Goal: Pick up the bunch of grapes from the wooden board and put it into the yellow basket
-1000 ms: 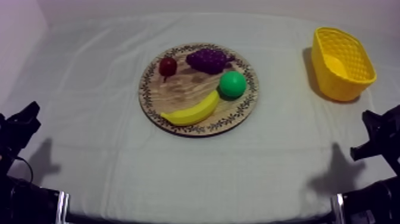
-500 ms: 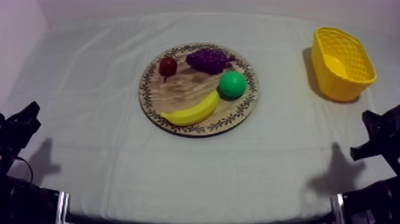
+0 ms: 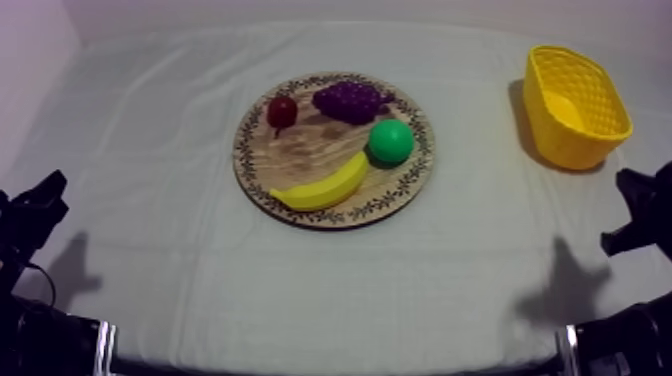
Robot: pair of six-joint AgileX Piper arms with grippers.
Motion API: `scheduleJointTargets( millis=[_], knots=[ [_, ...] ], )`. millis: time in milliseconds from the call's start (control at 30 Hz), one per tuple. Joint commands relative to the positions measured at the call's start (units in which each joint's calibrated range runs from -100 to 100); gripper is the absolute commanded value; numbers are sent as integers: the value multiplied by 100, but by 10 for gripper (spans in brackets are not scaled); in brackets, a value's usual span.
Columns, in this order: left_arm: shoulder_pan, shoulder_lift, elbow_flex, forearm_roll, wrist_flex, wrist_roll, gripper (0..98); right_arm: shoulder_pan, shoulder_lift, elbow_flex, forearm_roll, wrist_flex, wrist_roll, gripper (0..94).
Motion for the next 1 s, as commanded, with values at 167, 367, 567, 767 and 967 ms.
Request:
scheduleJointTargets(
  millis=[167,367,567,767,967],
  knots=[
    [0,0,-3,-1,0,-2,0,65,1362,-1878,-281,407,-16,6],
    [0,0,-3,-1,0,-3,0,215,2634,-3474,-769,862,251,6],
    [0,0,-3,-1,0,-3,0,197,3927,-5121,-1152,1546,549,6],
    [0,0,-3,-1,0,-3,0,95,5115,-6513,-1518,2192,879,6],
    [0,0,-3,-1,0,-3,0,-215,6020,-7544,-1739,2530,1131,6]
  ],
)
